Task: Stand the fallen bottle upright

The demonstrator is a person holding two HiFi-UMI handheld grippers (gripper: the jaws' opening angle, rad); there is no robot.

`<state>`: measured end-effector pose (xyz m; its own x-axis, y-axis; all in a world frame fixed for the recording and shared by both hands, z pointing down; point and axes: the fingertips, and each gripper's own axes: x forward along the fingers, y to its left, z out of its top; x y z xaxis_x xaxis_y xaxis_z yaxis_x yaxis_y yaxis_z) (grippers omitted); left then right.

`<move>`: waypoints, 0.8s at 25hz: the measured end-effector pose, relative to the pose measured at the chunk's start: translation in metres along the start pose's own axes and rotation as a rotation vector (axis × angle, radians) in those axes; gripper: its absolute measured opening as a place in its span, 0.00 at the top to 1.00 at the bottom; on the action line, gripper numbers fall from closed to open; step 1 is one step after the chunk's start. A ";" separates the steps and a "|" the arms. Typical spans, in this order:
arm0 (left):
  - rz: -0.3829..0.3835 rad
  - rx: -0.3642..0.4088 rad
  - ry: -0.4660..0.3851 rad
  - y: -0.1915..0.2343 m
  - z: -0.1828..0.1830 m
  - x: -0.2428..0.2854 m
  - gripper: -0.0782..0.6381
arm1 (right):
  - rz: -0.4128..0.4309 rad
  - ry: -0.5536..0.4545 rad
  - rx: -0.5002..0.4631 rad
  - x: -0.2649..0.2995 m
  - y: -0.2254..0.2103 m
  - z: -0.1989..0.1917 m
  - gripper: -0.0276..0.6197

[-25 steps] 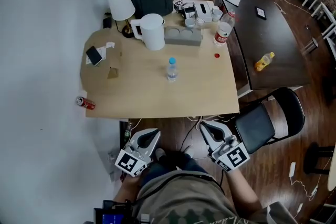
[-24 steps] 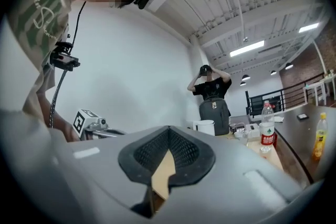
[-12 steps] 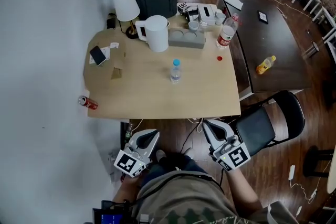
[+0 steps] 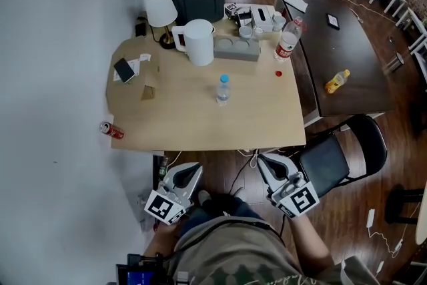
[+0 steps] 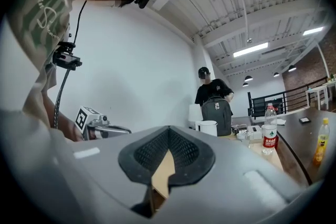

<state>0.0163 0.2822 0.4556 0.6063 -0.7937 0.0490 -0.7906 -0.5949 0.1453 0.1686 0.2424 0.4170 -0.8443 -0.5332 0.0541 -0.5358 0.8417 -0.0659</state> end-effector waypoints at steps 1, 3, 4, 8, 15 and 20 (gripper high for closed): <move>-0.003 0.001 -0.003 -0.001 0.001 0.000 0.89 | 0.005 0.002 -0.005 0.000 0.002 0.000 0.95; -0.011 0.006 -0.004 -0.005 0.002 0.001 0.89 | 0.008 -0.001 -0.003 -0.002 0.005 0.000 0.95; -0.015 0.009 -0.002 -0.007 0.002 0.001 0.89 | 0.006 -0.003 0.000 -0.004 0.006 0.000 0.95; -0.007 0.006 -0.004 -0.007 -0.001 -0.003 0.89 | 0.001 -0.002 0.012 -0.006 0.007 -0.002 0.95; -0.026 -0.051 -0.039 -0.011 0.004 0.004 0.89 | 0.003 0.003 0.022 -0.013 0.009 -0.003 0.95; -0.055 -0.056 -0.037 -0.019 0.002 0.018 0.89 | -0.006 -0.019 0.015 -0.014 0.004 0.004 0.95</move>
<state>0.0421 0.2787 0.4517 0.6439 -0.7651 0.0031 -0.7498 -0.6302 0.2015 0.1783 0.2528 0.4116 -0.8407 -0.5403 0.0355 -0.5413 0.8370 -0.0803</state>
